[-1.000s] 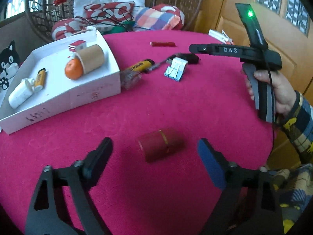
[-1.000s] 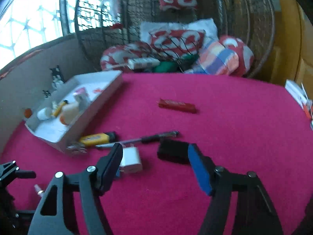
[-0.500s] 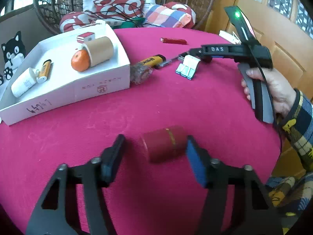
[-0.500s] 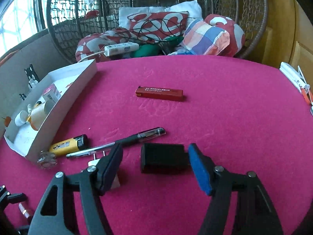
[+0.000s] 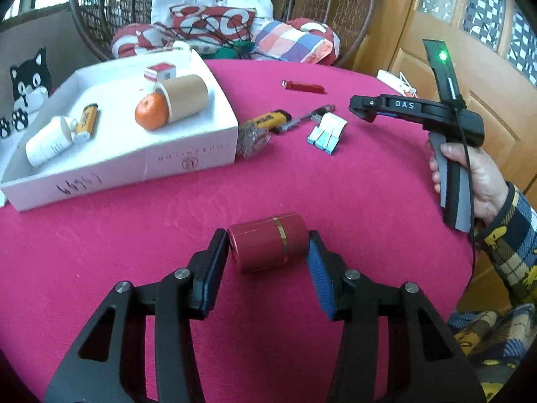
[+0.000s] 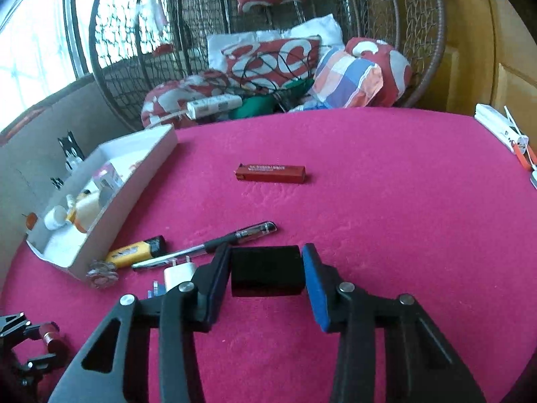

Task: Organize rigid objects
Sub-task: 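Grasp the red cylinder with the left tool while the right tool grasps the black charger, then carry the red cylinder and black charger into the white tray and open both tools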

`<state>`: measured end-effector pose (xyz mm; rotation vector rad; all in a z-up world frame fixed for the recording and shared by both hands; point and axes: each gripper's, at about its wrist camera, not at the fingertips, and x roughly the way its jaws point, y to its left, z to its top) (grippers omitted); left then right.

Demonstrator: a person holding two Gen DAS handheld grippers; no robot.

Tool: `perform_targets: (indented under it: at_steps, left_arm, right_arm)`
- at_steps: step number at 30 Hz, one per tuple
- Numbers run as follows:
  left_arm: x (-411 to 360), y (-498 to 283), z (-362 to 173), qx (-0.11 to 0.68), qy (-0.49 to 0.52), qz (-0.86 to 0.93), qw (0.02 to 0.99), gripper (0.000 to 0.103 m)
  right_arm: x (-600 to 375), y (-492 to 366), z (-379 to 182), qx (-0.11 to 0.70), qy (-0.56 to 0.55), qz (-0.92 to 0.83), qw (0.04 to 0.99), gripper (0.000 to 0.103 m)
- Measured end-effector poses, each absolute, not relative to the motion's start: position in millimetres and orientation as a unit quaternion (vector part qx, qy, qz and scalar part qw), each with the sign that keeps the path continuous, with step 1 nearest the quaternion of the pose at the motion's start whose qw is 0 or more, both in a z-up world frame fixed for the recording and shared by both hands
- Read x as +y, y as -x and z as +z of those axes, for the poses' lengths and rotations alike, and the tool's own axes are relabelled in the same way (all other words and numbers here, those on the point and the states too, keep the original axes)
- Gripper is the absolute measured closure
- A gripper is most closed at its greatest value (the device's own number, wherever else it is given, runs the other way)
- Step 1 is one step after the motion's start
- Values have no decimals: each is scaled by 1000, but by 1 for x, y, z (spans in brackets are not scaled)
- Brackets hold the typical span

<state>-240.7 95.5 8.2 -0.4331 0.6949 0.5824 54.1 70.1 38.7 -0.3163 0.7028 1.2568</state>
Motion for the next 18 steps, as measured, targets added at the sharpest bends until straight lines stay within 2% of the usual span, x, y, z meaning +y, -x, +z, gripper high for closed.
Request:
perform_targets:
  at_steps: [18]
  left_arm:
    - [122,264,64,265,185,348,880,56]
  right_arm:
    - [52,-11,110,255,86,656,705,61]
